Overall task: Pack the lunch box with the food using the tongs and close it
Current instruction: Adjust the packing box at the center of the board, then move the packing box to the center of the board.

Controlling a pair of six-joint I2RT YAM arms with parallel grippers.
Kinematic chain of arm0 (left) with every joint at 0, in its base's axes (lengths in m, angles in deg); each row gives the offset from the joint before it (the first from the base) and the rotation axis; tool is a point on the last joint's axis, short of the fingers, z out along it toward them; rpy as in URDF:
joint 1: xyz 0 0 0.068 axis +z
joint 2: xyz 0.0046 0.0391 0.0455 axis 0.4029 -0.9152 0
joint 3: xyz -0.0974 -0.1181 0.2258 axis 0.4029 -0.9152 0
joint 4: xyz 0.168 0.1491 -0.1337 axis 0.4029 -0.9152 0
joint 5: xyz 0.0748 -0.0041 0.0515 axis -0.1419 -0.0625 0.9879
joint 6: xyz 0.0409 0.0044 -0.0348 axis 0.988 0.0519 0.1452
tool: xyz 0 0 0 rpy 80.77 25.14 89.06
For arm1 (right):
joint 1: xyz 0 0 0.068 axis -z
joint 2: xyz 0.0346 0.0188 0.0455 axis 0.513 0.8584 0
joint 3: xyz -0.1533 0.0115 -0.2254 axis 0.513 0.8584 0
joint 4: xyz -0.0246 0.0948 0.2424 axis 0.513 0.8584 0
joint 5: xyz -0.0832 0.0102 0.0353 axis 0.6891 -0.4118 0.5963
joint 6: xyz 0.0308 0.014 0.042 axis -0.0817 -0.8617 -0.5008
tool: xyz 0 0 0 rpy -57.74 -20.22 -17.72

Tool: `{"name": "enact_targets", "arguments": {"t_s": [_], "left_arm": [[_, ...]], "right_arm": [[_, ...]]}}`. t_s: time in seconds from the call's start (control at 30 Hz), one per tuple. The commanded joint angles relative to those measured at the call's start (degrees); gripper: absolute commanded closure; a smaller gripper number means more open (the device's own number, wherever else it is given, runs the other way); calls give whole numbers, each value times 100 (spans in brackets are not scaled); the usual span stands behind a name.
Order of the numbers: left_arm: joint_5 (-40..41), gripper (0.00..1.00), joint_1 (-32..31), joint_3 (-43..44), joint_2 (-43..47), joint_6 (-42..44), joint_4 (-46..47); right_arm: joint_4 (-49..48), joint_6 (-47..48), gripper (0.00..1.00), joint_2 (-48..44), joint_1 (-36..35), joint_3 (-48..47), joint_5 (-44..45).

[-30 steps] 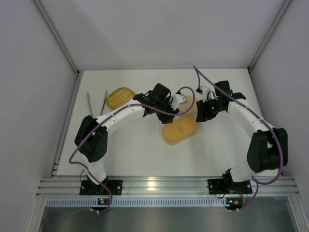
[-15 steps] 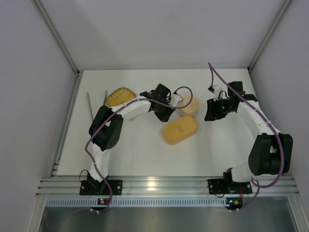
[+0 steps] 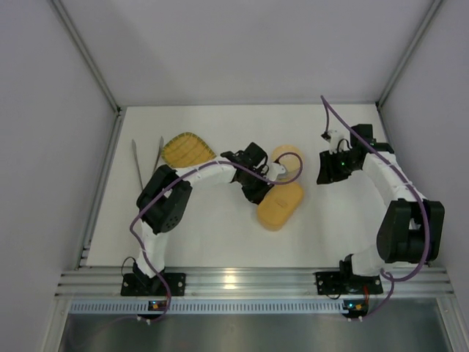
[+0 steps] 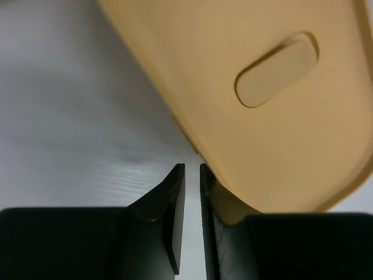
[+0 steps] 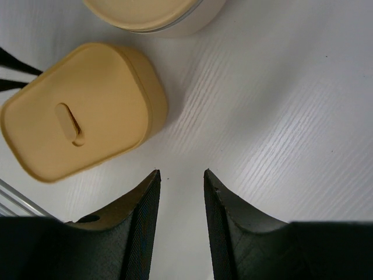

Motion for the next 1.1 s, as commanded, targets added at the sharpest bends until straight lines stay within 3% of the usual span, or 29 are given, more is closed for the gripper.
{"name": "enact_targets", "arguments": {"t_s": [0.0, 0.2, 0.3, 0.47, 0.57, 0.67, 0.8, 1.07], "left_arm": [[-597, 79, -407, -158, 537, -168, 122], [-1160, 77, -909, -299, 713, -880, 648], [-1030, 76, -936, -264, 783, -1100, 676], [-537, 70, -260, -606, 1458, -1373, 895], [-493, 62, 276, -301, 1740, -1409, 869], [-388, 52, 602, 524, 1383, -1058, 258], [-781, 48, 1076, 1685, 740, -1468, 148], [-985, 42, 1525, 1433, 475, -2190, 790]], "right_arm": [[58, 111, 64, 112, 61, -44, 136], [-65, 102, 64, 173, 70, 0, 241], [-100, 94, 64, 208, 131, -17, 259], [-118, 94, 63, 156, 394, -26, -74], [-205, 50, 62, 129, 553, -17, -364], [-607, -266, 55, 173, 580, -131, -636], [-1119, -1248, 44, 673, 457, -746, -954], [-1524, -2155, 41, 2044, 141, -2002, -823]]}}
